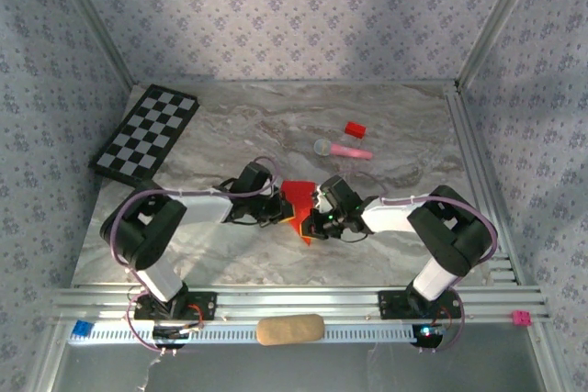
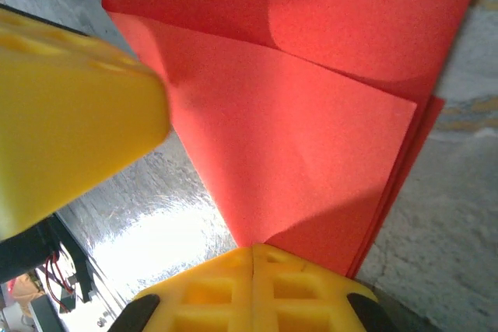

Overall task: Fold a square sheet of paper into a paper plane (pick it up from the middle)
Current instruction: Third fold the triangle at the center of the table.

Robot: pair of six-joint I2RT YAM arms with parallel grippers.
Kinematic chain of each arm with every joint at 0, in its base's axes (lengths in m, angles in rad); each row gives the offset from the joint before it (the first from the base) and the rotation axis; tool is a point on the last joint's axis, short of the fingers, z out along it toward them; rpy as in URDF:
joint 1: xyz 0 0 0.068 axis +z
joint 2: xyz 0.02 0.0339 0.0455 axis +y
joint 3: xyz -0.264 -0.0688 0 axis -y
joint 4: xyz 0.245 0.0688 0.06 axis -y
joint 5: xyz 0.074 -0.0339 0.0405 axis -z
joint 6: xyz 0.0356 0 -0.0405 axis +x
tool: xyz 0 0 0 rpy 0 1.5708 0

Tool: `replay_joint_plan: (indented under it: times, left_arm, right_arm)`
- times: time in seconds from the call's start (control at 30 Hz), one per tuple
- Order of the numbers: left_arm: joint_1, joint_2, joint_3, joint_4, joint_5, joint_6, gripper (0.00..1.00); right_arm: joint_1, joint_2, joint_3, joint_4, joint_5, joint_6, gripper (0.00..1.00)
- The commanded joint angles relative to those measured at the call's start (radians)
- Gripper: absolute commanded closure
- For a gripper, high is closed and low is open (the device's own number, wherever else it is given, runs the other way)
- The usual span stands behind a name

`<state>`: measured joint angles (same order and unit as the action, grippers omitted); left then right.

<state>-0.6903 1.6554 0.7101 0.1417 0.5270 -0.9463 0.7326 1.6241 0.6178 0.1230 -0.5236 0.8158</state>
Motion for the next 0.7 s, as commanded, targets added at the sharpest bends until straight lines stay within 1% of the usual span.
replay_joint_plan:
  times: [0.0, 0.2, 0.37, 0.57, 0.67]
  left_arm:
    - [-0.015, -0.028, 0.021, -0.034, 0.01, 0.026, 0.94]
    - [-0.04, 0.024, 0.029, -0.03, 0.019, 0.026, 0.95]
    - [-0.035, 0.07, 0.039, -0.059, -0.027, 0.047, 0.97]
    - [0.012, 0.087, 0.035, -0.093, -0.073, 0.084, 0.98]
    - [0.05, 0.086, 0.022, -0.089, -0.063, 0.095, 0.98]
  right_arm:
    - [-0.012, 0.033, -0.015, -0.094, 0.035, -0.029, 1.0]
    - [-0.012, 0.039, -0.009, -0.094, 0.036, -0.03, 1.0]
    - [-0.012, 0.034, -0.019, -0.095, 0.041, -0.029, 1.0]
    - [-0.012, 0.031, -0.036, -0.107, 0.047, -0.042, 1.0]
    - [-0.012, 0.026, -0.041, -0.114, 0.049, -0.048, 1.0]
